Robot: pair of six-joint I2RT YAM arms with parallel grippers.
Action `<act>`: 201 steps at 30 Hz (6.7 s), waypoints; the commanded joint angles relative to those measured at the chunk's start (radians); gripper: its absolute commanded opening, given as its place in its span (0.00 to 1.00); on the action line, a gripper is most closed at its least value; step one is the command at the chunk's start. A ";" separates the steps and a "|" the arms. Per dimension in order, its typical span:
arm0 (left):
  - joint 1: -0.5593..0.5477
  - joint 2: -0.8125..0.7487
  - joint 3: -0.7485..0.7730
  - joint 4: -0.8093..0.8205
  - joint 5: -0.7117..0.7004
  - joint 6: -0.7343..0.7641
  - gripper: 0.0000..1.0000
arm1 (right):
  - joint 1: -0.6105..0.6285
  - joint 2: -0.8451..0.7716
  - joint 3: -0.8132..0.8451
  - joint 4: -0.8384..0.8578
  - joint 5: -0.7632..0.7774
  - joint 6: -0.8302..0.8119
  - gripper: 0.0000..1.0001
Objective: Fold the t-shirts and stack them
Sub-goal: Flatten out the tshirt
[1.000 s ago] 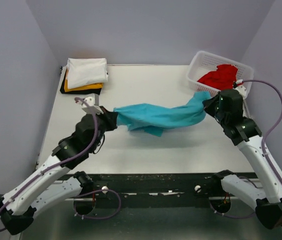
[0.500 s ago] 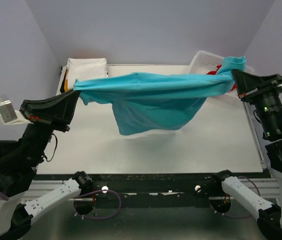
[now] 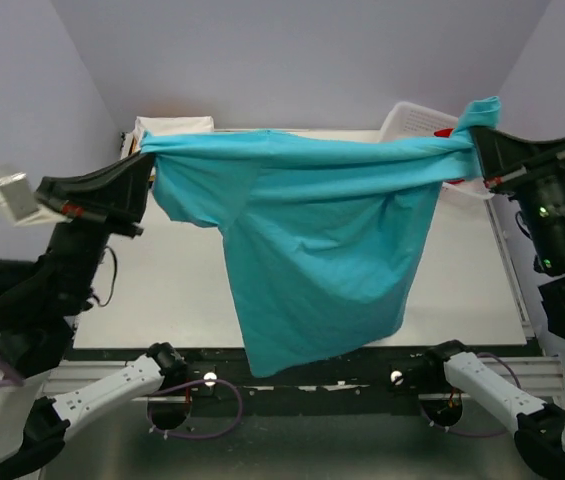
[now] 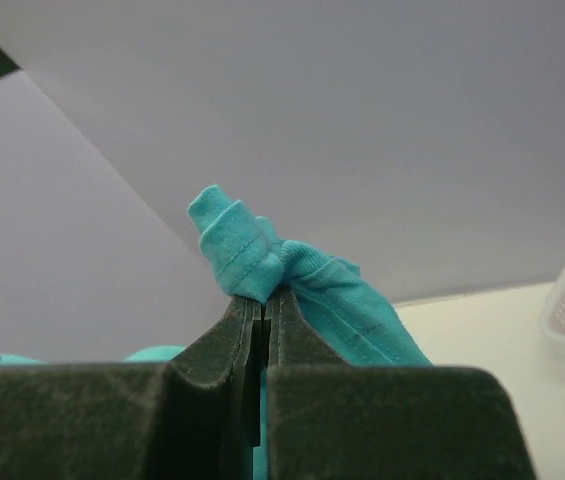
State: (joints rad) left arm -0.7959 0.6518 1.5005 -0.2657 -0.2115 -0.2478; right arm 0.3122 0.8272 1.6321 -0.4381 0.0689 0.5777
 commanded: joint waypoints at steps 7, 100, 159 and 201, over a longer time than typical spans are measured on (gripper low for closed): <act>0.341 0.429 -0.298 -0.079 -0.294 -0.228 0.00 | -0.005 0.346 -0.378 0.127 0.219 0.085 0.01; -0.024 0.369 -0.826 -0.482 -0.187 -0.862 0.99 | 0.007 0.782 -0.488 0.088 0.135 0.001 1.00; 0.175 0.277 -1.167 -0.009 0.187 -0.787 0.00 | 0.221 0.520 -1.048 -0.158 0.017 0.226 0.55; 0.181 -0.024 -0.519 -0.185 -0.346 -0.464 0.00 | 0.314 0.327 -0.297 -0.178 0.723 0.061 0.01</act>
State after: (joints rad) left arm -0.6212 0.6598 0.8532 -0.4171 -0.4030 -0.8429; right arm 0.6304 1.2091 1.2156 -0.6670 0.6693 0.7498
